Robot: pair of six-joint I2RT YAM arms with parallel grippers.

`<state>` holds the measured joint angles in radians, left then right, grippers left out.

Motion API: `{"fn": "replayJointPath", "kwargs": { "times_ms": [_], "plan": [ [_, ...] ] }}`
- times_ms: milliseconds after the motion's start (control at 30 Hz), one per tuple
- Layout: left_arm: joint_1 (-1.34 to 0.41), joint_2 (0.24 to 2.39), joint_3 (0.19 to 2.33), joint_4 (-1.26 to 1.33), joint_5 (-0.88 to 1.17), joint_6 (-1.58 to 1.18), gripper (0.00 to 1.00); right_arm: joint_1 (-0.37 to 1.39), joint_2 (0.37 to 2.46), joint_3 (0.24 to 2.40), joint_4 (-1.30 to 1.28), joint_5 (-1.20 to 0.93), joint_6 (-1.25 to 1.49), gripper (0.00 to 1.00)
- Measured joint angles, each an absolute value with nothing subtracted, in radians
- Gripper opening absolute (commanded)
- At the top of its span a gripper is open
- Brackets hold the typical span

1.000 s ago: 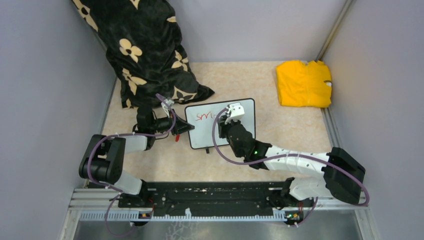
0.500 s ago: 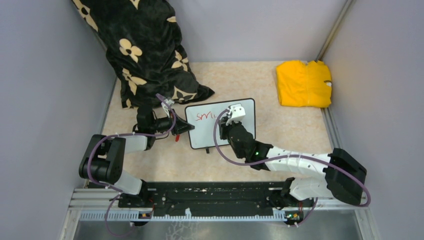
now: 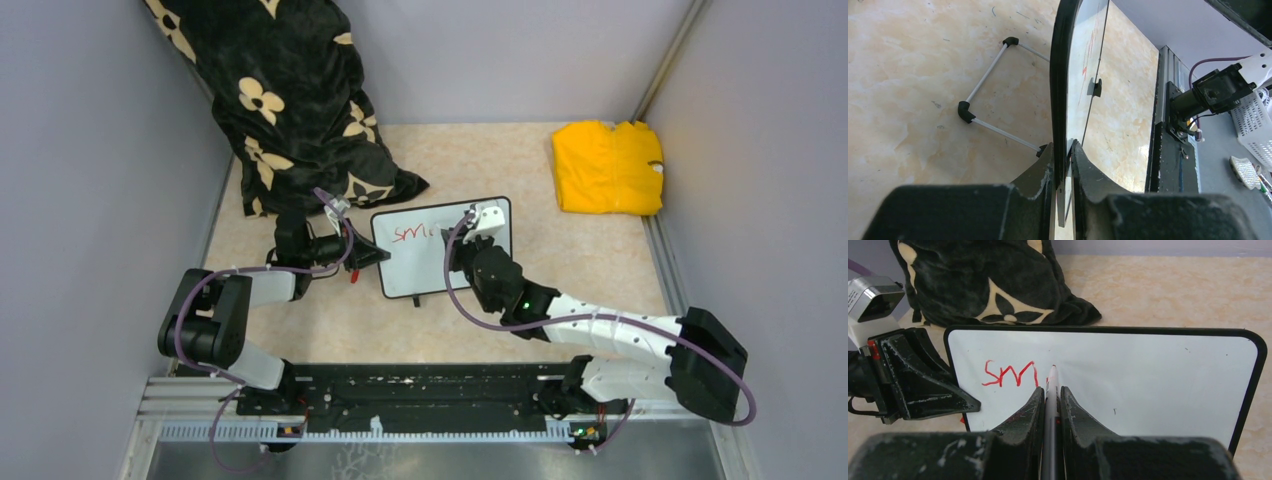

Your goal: Write a sentence on the whiteboard

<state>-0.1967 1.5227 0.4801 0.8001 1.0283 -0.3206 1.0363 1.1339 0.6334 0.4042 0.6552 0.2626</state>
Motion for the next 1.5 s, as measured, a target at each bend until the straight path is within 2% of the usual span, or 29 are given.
{"fn": "replayJointPath", "kwargs": {
  "times_ms": [1500],
  "plan": [
    [-0.197, 1.523, 0.480, 0.792, 1.026, -0.318, 0.00, 0.983, 1.206, 0.671, 0.448, 0.626, 0.254, 0.00]
  ]
}}
